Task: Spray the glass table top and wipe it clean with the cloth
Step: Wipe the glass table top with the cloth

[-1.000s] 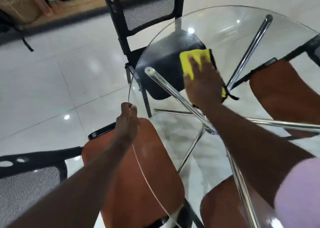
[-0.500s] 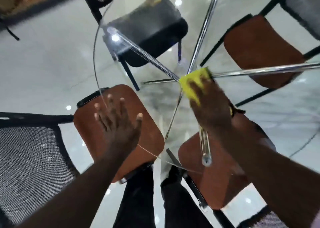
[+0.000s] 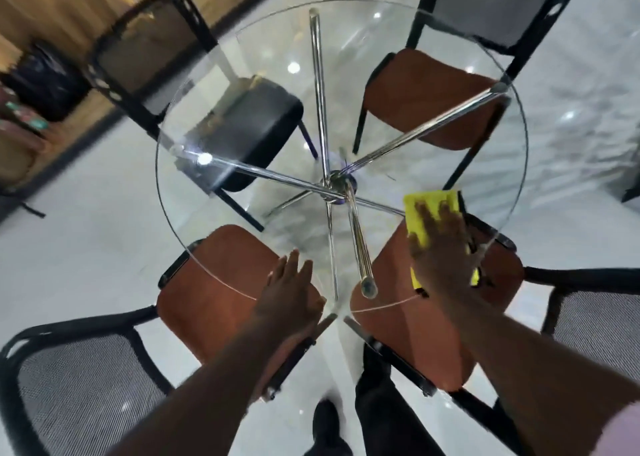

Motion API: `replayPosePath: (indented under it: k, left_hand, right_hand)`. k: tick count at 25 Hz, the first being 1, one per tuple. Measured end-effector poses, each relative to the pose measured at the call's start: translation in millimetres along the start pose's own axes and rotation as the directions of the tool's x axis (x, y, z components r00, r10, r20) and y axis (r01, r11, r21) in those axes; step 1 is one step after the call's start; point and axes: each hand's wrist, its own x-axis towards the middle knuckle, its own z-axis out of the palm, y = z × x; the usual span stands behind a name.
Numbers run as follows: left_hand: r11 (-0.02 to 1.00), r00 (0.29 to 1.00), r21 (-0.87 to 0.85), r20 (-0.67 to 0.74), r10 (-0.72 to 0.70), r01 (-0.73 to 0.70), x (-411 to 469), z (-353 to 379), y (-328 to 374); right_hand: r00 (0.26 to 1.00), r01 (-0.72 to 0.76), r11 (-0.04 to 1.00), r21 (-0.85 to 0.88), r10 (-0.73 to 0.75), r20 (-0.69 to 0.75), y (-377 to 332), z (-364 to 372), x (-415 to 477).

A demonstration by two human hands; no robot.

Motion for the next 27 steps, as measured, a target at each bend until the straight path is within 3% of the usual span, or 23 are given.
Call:
replayPosePath:
  k: [2, 4, 6, 10, 12, 15, 18, 20, 24, 27]
  left_hand:
    - [0.998, 1.000, -0.068, 0.010, 0.006, -0.005, -7.2, -3.4, 5.7]
    - [0.992, 0.999, -0.125, 0.027, 0.039, -0.035, -20.6, -5.9, 7.5]
    - [0.983, 0.991, -0.134, 0.043, 0.128, -0.122, -41.3, -12.2, 6.5]
    - [0.932, 0.932, -0.010, -0.023, 0.362, -0.363, -74.2, -80.3, 39.0]
    - [0.874, 0.871, 0.052, -0.068, 0.486, -0.483, -83.4, -127.2, 79.0]
    - [0.769, 0.763, 0.128, -0.107, 0.638, -0.626, -102.6, -185.4, 167.4]
    - [0.671, 0.652, 0.204, -0.160, 0.741, -0.713, -119.3, -207.3, 272.7]
    - [0.602, 0.573, 0.292, -0.187, 0.798, -0.743, -127.2, -206.3, 331.4]
    - [0.465, 0.470, 0.220, -0.034, 0.882, -0.857, -146.7, -157.5, 490.1]
    - [0.330, 0.357, 0.276, 0.053, 0.932, -0.903, -153.0, -115.7, 595.1]
  right_hand:
    - [0.995, 0.101, 0.994, -0.029, -0.101, 0.006, -12.2, 17.5, -61.3]
    - [0.962, 0.228, 0.973, -0.022, -0.222, 0.157, -8.0, 15.6, -110.5]
    - [0.933, 0.266, 0.964, -0.026, -0.250, 0.259, -0.4, -18.7, -115.8]
    - [0.907, -0.003, 0.995, 0.101, -0.040, 0.420, 6.1, -146.1, -117.7]
    - [0.951, -0.130, 0.954, 0.269, 0.043, 0.307, 13.7, -217.7, -135.9]
    - [0.977, -0.203, 0.870, 0.450, 0.209, 0.037, 42.6, -316.8, -173.0]
    - [0.910, -0.248, 0.717, 0.651, 0.402, -0.096, 100.5, -390.4, -214.7]
    - [0.910, -0.218, 0.576, 0.788, 0.413, -0.049, 140.7, -417.4, -239.7]
    - [0.894, -0.198, 0.322, 0.926, 0.447, 0.036, 266.0, -462.1, -304.9]
    - [0.861, -0.165, 0.205, 0.965, 0.508, 0.039, 367.7, -484.5, -332.7]
